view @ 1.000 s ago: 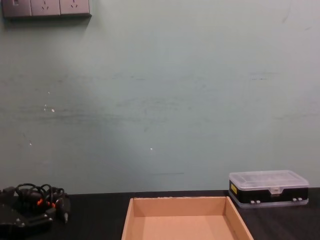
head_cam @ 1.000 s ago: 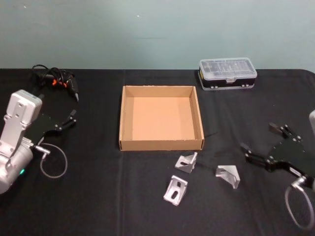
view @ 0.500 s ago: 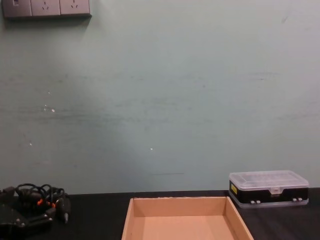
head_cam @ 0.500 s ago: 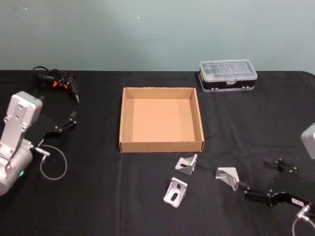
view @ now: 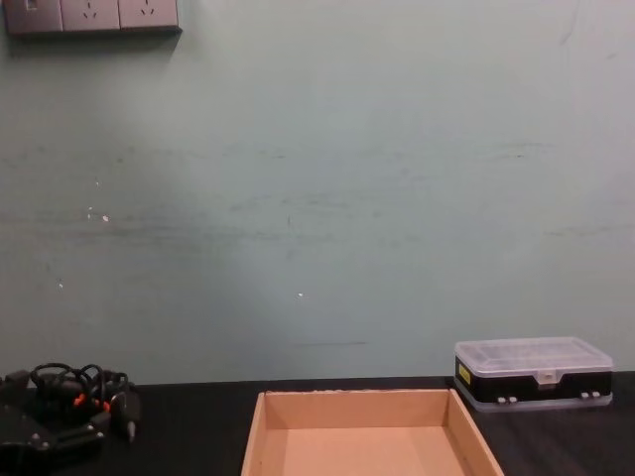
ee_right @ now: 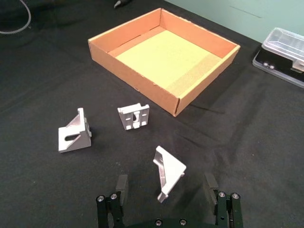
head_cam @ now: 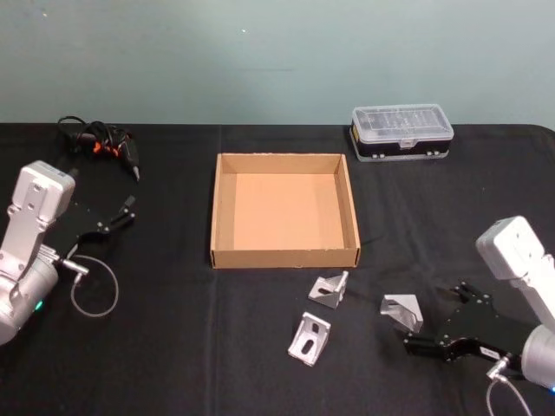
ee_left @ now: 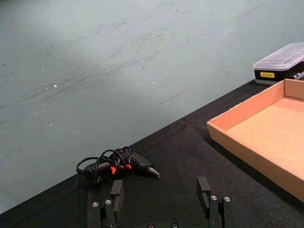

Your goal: Use one hand to pick up the angle iron from the table and place it into the box.

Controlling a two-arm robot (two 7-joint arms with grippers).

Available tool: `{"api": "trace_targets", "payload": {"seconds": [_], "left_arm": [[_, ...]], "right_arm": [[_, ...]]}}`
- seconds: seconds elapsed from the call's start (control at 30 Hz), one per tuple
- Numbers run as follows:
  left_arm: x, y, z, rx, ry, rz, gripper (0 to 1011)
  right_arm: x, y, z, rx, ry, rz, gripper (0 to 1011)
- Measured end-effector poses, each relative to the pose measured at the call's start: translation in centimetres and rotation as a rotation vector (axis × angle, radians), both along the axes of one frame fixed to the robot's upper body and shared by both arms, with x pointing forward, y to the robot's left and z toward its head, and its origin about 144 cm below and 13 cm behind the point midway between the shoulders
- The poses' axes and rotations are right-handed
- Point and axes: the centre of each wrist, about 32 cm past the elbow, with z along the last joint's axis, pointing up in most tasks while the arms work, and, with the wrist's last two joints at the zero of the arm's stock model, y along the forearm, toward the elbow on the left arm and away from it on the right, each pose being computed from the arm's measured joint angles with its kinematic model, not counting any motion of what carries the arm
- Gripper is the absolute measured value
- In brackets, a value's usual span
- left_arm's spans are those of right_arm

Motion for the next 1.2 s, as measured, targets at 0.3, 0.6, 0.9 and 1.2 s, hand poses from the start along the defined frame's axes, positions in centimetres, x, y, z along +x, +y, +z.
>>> {"api": "trace_targets", "payload": {"seconds": [0.3,0.6,0.9,1.2], "left_arm": [[0.0,0.0,0.0,0.0,0.0,0.0,1011],[0.0,0.0,0.0,0.0,0.0,0.0,1011],[0.0,0.0,0.0,0.0,0.0,0.0,1011],[0.0,0.0,0.0,0.0,0.0,0.0,1012]], "right_arm": [[1.1,0.8,-0.8,-0.036,0.001,-0.007,1004],[1.9,1.3,-1.6,-0.052,-0.002,-0.028,1004],[2.5,1.7,-2.2,-0.049,-0.006,-0.041,1004],[2.6,1.6,-2.2,-0.047,-0.009,-0.04,1004]]}}
